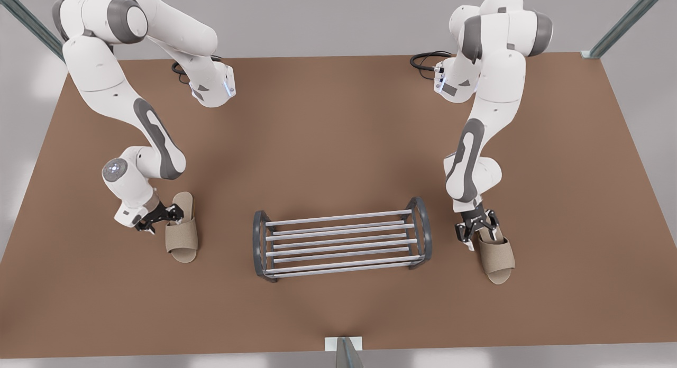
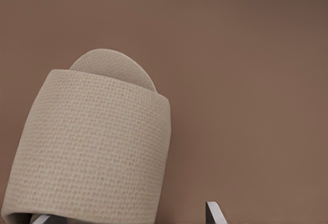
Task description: Place the right shoe on the shoe rack with the right arm, and place the left shoe on the shoe rack with the left arm
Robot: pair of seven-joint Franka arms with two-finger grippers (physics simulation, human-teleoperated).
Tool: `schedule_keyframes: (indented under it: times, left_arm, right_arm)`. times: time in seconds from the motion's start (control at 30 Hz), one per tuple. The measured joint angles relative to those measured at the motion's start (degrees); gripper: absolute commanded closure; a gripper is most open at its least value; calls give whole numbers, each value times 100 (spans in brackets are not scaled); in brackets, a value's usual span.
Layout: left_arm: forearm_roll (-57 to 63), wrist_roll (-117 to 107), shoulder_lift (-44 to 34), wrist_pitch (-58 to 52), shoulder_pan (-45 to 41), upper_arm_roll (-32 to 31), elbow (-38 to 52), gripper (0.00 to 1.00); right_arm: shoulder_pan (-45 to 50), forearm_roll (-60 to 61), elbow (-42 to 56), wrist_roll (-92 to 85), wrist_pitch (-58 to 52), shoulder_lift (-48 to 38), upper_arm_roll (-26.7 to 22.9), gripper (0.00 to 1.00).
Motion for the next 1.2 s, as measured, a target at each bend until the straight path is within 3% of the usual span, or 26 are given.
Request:
schedule_keyframes:
  times: [0.23,0.27,0.3,0.37,0.43,0.47,0.5,0.53,0.7,0.73,0.77,0.8,0.93,1.03,1.2]
  left_arm:
    - [37,0,293,82,91,-11,378,0]
    - [38,0,323,97,103,-12,421,0]
    - [40,0,343,109,108,-13,450,0]
    - [43,0,378,128,135,-14,492,0]
    - [45,0,460,149,181,-16,616,0]
    - [46,0,500,168,197,-15,681,0]
    - [46,0,529,187,219,-18,738,0]
    - [47,0,550,208,243,-19,786,0]
    - [53,0,654,355,311,-16,1030,0]
    - [54,0,654,384,313,-15,1037,6]
    - [53,0,653,416,315,-14,1045,21]
    - [53,0,652,446,315,-14,1049,30]
    - [115,0,652,543,333,-14,1054,59]
    - [188,0,634,597,347,-14,1066,69]
    - [336,0,312,760,350,-2,1078,79]
  right_arm:
    - [30,1,112,-45,97,122,0,0]
    - [33,1,118,-50,107,131,0,6]
    - [35,2,122,-56,114,135,0,19]
    - [30,3,126,-66,126,139,0,36]
    - [28,6,131,-75,134,140,0,47]
    - [27,7,132,-79,138,140,0,57]
    - [24,8,136,-83,140,140,0,74]
    - [26,9,159,-88,141,140,0,79]
    - [38,15,208,-106,144,88,6,79]
    - [-2,20,252,-109,144,62,89,79]
    - [-54,26,330,-111,144,1,191,79]
    - [-86,33,426,-112,144,-89,245,79]
    - [-84,42,848,-96,97,-786,413,79]
    - [-76,42,1108,-83,-154,-1404,647,79]
    - [163,36,2878,163,-1858,-1550,1397,79]
